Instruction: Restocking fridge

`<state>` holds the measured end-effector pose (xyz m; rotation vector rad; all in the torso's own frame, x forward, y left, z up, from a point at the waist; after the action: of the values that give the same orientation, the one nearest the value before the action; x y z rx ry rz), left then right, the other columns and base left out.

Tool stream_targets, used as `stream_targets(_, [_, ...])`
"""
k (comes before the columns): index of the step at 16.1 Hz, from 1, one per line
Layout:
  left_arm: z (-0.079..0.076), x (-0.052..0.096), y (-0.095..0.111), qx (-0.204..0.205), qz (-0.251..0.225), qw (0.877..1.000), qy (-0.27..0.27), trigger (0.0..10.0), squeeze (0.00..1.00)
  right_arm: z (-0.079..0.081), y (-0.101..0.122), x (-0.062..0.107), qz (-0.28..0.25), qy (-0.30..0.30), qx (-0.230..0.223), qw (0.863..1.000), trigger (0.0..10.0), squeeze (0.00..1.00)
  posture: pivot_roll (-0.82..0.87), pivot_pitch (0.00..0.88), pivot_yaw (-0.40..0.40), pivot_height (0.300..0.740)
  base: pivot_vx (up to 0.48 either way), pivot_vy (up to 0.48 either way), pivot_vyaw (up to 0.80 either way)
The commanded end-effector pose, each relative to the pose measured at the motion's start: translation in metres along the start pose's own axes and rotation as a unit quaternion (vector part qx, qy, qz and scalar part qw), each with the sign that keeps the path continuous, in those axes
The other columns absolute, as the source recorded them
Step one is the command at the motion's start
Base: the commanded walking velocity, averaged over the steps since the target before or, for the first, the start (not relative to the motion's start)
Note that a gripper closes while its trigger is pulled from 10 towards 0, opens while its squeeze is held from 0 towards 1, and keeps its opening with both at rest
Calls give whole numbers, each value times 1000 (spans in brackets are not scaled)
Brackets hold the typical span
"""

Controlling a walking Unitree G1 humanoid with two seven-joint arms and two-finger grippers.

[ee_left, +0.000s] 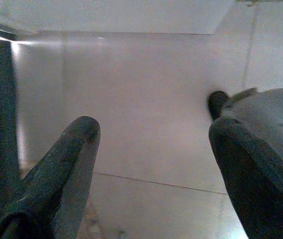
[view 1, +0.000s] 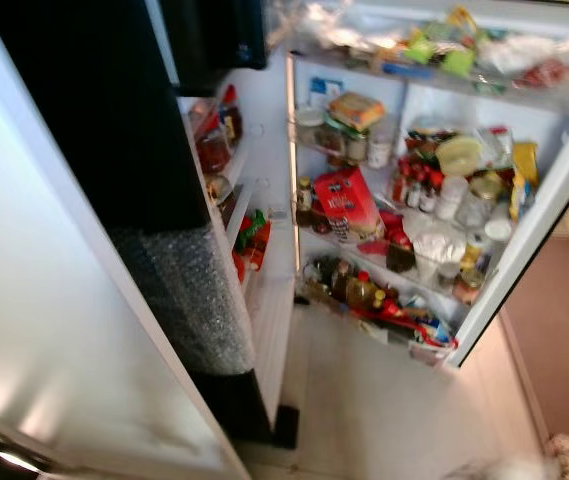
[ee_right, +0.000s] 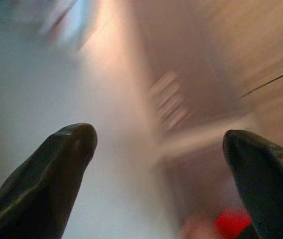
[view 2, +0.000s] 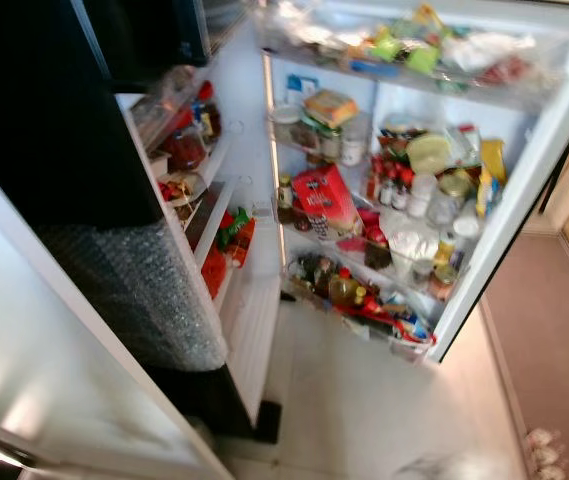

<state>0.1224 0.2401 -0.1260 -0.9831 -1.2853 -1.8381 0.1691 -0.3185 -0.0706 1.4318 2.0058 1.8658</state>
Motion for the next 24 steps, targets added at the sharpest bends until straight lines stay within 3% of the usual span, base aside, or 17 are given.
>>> stream_targets(1, [3,1,-5,-8,9,1000,3,10000,0,-1,28,-4,-67,-25,-39,997,10000,0,-203,0,112,740,0,0,0])
stream_targets(3, [3,1,-5,-17,10,1000,-1,10000,0,-8,60,-8,-133,-54,-58,988,10000,0,-239,0,139,740,0,0,0])
stream_targets(5, [3,1,-5,-32,10,999,-4,10000,0,-5,91,-9,-186,-56,-70,978,10000,0,-252,0,150,740,0,0,0])
stream_targets(7, [4,1,-5,-32,10,999,-2,10000,0,-3,103,-6,-209,-66,-97,971,10000,0,-262,0,160,740,0,0,0])
stream_targets(10, [3,2,-6,-40,11,999,-4,10000,0,6,149,9,-291,-65,-128,946,10000,0,-282,0,162,740,0,0,0])
stream_targets(13, [2,2,-8,-37,13,999,-4,10000,0,8,178,21,-329,-70,-141,931,10000,0,-278,0,147,740,0,0,0])
stream_targets(17, [-2,3,-10,-24,13,1000,-5,10000,0,9,198,32,-340,-79,-170,922,10000,0,-256,0,109,740,0,0,0])
stream_targets(20, [-5,3,-12,-18,15,1000,-6,10000,0,13,196,33,-320,-80,-186,926,10000,0,-243,0,93,740,0,0,0])
stream_targets(24, [-6,3,-13,-15,17,1000,-5,10000,0,26,210,28,-311,-46,-171,934,10000,0,-235,0,92,740,0,0,0])
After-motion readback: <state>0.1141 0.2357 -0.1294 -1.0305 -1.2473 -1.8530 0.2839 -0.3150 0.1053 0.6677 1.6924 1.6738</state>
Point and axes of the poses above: a point about 5 cm out from each wrist's last joint towards the gripper, its own x axis pointing back from the gripper into the wrist, its own y axis along the axis of the wrist's last joint, z = x × y, the point moved 3 cm from there along -x, pointing out of the wrist towards the gripper, and after that the axes turned 8 degrees about -x, right-handed, at the moved point
